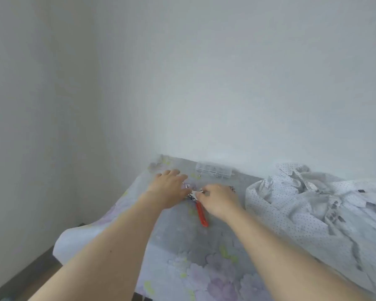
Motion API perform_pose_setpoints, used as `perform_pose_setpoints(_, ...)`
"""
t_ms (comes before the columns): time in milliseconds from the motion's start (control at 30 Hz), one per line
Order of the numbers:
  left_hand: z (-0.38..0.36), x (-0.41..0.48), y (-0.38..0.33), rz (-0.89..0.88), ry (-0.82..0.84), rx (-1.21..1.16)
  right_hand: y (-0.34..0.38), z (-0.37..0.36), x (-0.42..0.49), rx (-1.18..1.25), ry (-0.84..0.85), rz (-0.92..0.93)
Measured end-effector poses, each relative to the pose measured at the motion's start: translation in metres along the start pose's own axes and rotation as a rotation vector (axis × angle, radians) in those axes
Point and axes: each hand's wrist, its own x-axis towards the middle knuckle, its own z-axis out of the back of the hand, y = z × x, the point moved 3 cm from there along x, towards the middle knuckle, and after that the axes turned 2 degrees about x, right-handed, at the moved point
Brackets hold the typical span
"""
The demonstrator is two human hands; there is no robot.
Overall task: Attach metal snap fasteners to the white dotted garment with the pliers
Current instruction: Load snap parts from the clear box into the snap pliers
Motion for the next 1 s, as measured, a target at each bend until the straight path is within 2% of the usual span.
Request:
perform_pose_setpoints(267,-0.004,0.003,0.019,0.035,0.018,-0.045,0.005,-0.015,0.008,-0.125,-0.039,-0.067)
perform_pose_setpoints(600,-0.012,0.004,0.031,0.067,0.059,-0.087,0.010,-0.017,0.015,-0.100,-0.049,-0.229)
perform_pose_setpoints(800,-0.009,0.004,0.034,0.067,0.040,-0.092,0.009,-0.013,0.016,-0.029,-0.065,-0.307)
perform_pose_setpoints(1000,-0.008,0.006,0.033,0.060,0.025,-0.111,0.004,-0.018,0.023,0.209,-0.025,-0.348)
